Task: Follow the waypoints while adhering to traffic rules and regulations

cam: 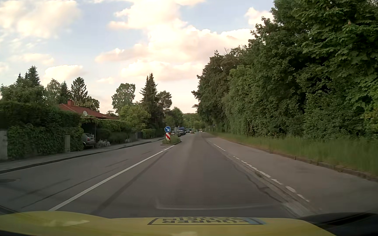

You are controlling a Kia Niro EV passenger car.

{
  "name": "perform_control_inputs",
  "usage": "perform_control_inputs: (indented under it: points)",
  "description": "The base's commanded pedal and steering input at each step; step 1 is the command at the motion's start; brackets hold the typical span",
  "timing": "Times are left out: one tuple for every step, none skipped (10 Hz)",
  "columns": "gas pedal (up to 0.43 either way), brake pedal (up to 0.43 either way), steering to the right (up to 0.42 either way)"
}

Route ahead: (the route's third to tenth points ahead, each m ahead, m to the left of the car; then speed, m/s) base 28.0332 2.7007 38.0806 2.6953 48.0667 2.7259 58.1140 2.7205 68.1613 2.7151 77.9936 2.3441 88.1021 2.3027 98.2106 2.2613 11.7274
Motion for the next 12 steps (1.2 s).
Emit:
perform_control_inputs:
  points:
    - [0.11, 0.0, -0.004]
    - [0.11, 0.0, -0.004]
    - [0.098, 0.0, -0.003]
    - [0.098, 0.0, -0.003]
    - [0.087, 0.0, -0.002]
    - [0.087, 0.0, 0.0]
    - [0.087, 0.0, 0.002]
    - [0.059, 0.0, 0.002]
    - [0.0, 0.0, 0.003]
    - [0.0, 0.0, 0.002]
    - [0.0, 0.0, 0.003]
    - [0.0, 0.0, 0.004]
